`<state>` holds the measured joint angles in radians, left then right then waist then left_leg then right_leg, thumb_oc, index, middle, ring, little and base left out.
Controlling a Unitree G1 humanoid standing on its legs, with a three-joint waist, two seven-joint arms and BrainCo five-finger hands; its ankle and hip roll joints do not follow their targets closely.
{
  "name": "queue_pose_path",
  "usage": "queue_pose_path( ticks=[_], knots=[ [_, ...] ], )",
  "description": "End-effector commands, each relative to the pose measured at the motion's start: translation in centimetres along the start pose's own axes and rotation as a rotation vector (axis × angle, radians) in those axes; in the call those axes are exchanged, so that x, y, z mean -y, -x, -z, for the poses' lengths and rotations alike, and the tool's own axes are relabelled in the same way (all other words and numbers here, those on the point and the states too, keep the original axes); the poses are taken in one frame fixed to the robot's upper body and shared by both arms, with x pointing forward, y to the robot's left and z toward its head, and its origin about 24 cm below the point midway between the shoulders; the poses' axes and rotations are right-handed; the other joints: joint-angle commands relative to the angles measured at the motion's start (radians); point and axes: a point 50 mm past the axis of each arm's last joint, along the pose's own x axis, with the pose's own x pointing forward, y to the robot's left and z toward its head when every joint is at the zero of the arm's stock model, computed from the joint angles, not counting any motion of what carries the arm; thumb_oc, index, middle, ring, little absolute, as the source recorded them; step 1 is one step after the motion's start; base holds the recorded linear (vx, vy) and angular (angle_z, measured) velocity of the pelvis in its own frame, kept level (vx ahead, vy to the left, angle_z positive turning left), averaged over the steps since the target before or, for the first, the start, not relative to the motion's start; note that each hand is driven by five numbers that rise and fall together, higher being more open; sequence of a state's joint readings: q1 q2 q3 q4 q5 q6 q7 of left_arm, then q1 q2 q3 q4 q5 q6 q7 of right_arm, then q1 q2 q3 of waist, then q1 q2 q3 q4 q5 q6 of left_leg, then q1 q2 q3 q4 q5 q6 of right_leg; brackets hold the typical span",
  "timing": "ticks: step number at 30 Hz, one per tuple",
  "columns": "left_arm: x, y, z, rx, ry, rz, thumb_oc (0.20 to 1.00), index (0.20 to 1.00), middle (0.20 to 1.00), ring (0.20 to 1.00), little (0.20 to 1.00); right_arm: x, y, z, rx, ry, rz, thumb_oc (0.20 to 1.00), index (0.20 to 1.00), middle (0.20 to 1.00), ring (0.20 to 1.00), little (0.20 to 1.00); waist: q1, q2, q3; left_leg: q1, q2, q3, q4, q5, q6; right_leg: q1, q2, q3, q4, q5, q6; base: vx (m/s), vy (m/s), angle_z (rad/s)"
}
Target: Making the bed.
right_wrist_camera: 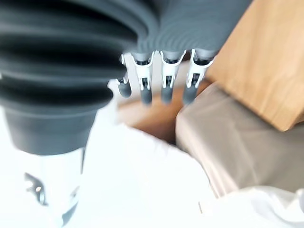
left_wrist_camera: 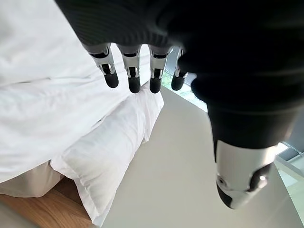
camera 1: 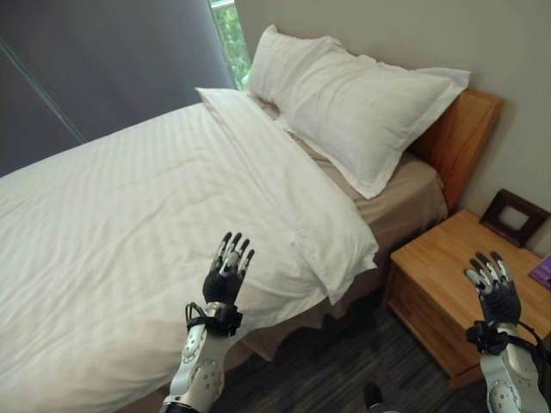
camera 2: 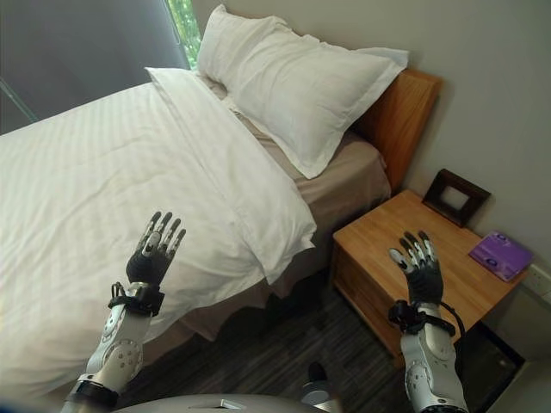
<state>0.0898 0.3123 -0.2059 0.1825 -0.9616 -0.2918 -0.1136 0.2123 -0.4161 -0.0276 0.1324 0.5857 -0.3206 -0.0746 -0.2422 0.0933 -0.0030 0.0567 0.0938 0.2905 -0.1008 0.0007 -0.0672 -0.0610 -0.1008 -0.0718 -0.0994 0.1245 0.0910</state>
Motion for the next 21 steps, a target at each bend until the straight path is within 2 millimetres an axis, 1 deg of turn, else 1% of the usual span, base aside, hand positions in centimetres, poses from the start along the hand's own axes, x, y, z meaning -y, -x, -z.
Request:
queue_pose_path(
  ticks=[1,2,3,4,5,6,7,8,9,13,18,20,21],
  knots=[
    [0.5,-0.8,-0.7,0.014,-0.071,0.057,1.000,1.000,1.000,1.000,1.000,-2.5,-0.6,-0.9,0.066,0.051,-0.159,1.000,1.000,1.000,1.000,1.000,0.001,-0.024,0.018,0.032,-0.010,0.021,0.014,-0.003,0.019,-0.003,-0.030,0.071,0.086,-0.062,0.064,0.00,0.000,0.00],
    [0.7,-0.6,-0.2,-0.004,-0.071,0.062,1.000,1.000,1.000,1.000,1.000,-4.5,-0.2,-0.8,0.066,0.066,-0.265,1.000,1.000,1.000,1.000,1.000,0.007,-0.029,0.018,0.036,-0.008,0.018,0.014,-0.001,0.019,0.000,-0.028,0.071,0.091,-0.066,0.062,0.00,0.000,0.00],
    [0.7,-0.6,-0.2,-0.004,-0.071,0.061,1.000,1.000,1.000,1.000,1.000,-4.5,-0.2,-0.8,0.065,0.066,-0.265,1.000,1.000,1.000,1.000,1.000,0.006,-0.029,0.018,0.036,-0.008,0.017,0.014,-0.001,0.018,0.001,-0.028,0.071,0.091,-0.066,0.062,0.00,0.000,0.00],
    [0.7,-0.4,0.2,-0.014,-0.060,0.058,1.000,1.000,1.000,1.000,1.000,-6.0,-0.1,-1.1,0.087,0.087,-0.337,1.000,1.000,1.000,1.000,1.000,0.010,-0.032,0.016,0.038,-0.005,0.018,0.014,0.000,0.018,0.003,-0.026,0.073,0.091,-0.067,0.061,0.00,0.000,0.00],
    [0.8,-0.3,0.3,-0.015,-0.050,0.058,1.000,1.000,1.000,1.000,1.000,-6.7,-0.1,-1.4,0.104,0.113,-0.374,1.000,1.000,1.000,1.000,1.000,0.011,-0.035,0.015,0.039,-0.003,0.019,0.014,0.001,0.016,0.004,-0.024,0.076,0.088,-0.065,0.060,0.00,0.000,0.00],
    [0.8,-0.2,0.3,-0.014,-0.050,0.058,1.000,1.000,1.000,1.000,1.000,-6.7,-0.1,-1.4,0.104,0.113,-0.374,1.000,1.000,1.000,1.000,1.000,0.011,-0.035,0.015,0.039,-0.003,0.019,0.014,0.001,0.016,0.004,-0.024,0.076,0.088,-0.065,0.060,0.00,0.000,0.00],
    [0.8,0.0,0.6,-0.025,-0.045,0.054,1.000,1.000,1.000,1.000,1.000,-7.8,-0.2,-2.1,0.148,0.162,-0.432,1.000,1.000,1.000,1.000,1.000,0.014,-0.039,0.010,0.039,0.000,0.022,0.014,0.002,0.015,0.006,-0.019,0.079,0.082,-0.065,0.057,0.00,0.000,0.00],
    [0.8,0.0,0.6,-0.025,-0.045,0.054,1.000,1.000,1.000,1.000,1.000,-7.8,-0.2,-2.1,0.148,0.162,-0.432,1.000,1.000,1.000,1.000,1.000,0.014,-0.039,0.010,0.039,0.000,0.022,0.014,0.002,0.015,0.007,-0.019,0.079,0.081,-0.065,0.057,-0.02,-0.033,0.01],
    [0.9,0.2,0.9,-0.037,-0.041,0.059,1.000,1.000,1.000,1.000,1.000,-8.4,-0.3,-2.3,0.156,0.165,-0.460,1.000,1.000,1.000,1.000,1.000,0.016,-0.042,0.006,0.039,0.003,0.025,0.014,0.005,0.013,0.005,-0.016,0.080,0.082,-0.067,0.056,0.00,0.000,0.00],
    [0.7,0.2,1.1,-0.048,-0.054,0.053,1.000,1.000,1.000,1.000,1.000,-8.5,-0.6,-2.6,0.168,0.189,-0.464,1.000,1.000,1.000,1.000,1.000,0.016,-0.047,0.002,0.041,0.010,0.026,0.014,0.008,0.009,0.004,-0.011,0.083,0.089,-0.072,0.054,0.00,0.000,0.00],
    [0.6,0.3,0.9,-0.040,-0.054,0.050,1.000,1.000,1.000,1.000,1.000,-7.7,-0.5,-2.8,0.182,0.245,-0.436,1.000,1.000,1.000,1.000,1.000,0.016,-0.051,0.007,0.043,0.022,0.025,0.014,0.016,0.003,0.006,-0.002,0.076,0.097,-0.081,0.050,-0.01,-0.034,-0.01],
    [0.6,0.2,0.9,-0.036,-0.063,0.048,1.000,1.000,1.000,1.000,1.000,-7.4,-0.6,-2.8,0.176,0.236,-0.425,1.000,1.000,1.000,1.000,1.000,0.023,-0.052,0.015,0.037,0.027,0.014,0.014,0.023,0.000,0.005,0.001,0.067,0.102,-0.088,0.048,-0.06,-0.075,0.01],
    [0.3,0.4,1.0,-0.044,-0.065,0.037,1.000,1.000,1.000,1.000,1.000,-7.1,-0.6,-2.6,0.157,0.218,-0.422,1.000,1.000,1.000,1.000,1.000,0.043,-0.053,0.027,0.028,0.032,-0.007,0.014,0.033,-0.004,0.010,0.003,0.046,0.103,-0.095,0.043,-0.05,-0.093,0.03]
  ],
)
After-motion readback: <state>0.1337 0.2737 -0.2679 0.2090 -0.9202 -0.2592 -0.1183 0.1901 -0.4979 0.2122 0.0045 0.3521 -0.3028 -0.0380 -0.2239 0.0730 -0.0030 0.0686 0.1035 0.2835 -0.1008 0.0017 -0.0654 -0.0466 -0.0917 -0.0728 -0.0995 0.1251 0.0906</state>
